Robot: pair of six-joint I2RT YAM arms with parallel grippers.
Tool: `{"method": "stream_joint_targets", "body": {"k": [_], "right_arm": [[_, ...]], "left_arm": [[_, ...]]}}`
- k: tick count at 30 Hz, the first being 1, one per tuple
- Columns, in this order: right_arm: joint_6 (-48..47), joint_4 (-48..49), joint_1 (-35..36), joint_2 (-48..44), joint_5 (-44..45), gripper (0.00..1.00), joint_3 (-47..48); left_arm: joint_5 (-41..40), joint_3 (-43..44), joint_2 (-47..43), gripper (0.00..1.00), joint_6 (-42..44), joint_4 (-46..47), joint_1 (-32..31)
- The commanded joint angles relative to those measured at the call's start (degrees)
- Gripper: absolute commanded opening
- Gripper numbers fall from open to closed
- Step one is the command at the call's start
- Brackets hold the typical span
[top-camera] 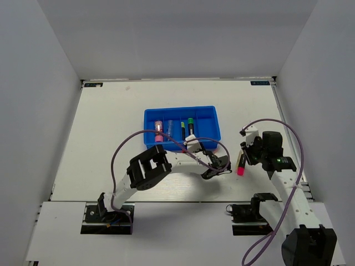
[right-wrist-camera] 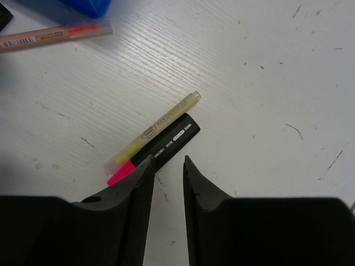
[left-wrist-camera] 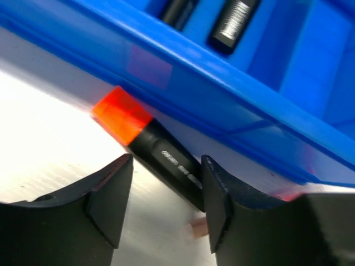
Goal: Sort the stationery into containers
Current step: Pick up the pen from the center of the board.
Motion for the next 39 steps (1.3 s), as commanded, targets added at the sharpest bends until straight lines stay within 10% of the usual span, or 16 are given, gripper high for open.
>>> {"method": "stream_joint_targets", "body": {"k": [1, 5, 17, 22, 30, 34, 39], "right_arm": [[-0.59, 1.27, -0.96, -0.91, -2.32, 0.31, 0.06], [-0.15, 1.53, -1.84, -0.91, -3.64, 0.31, 0.07], [0.73, 0.57, -2.72, -0.91, -6.37, 0.31, 1.03], [1.08, -0.4, -4.56, -1.09, -7.42, 0.31, 1.82], [-0.68, -3.65, -4.65, 1.2, -10.68, 0.61, 2.88], [-0.5, -4.27, -4.74, 1.73, -13.04, 0.0, 3.14], [-0.33, -4.27, -4.56, 1.2, -14.37, 0.0, 2.88]], "left_arm": [[5.29, 0.72, 1.04, 0.62, -7.12, -8.44, 0.23], [6.96, -5.23, -1.15, 0.36, -10.12, -9.07, -0.65], [6.88, -15.18, -8.18, 0.35, -16.54, -13.55, -7.15], [6.88, -20.53, -12.39, 0.16, -17.25, -14.61, -9.61], [1.61, -22.49, -26.28, 0.0, 7.67, -8.21, -9.54], [4.41, -22.66, -34.54, 0.0, 24.81, 1.1, -4.81], [9.51, -21.0, -37.19, 0.0, 36.79, 10.78, 0.65]]}}
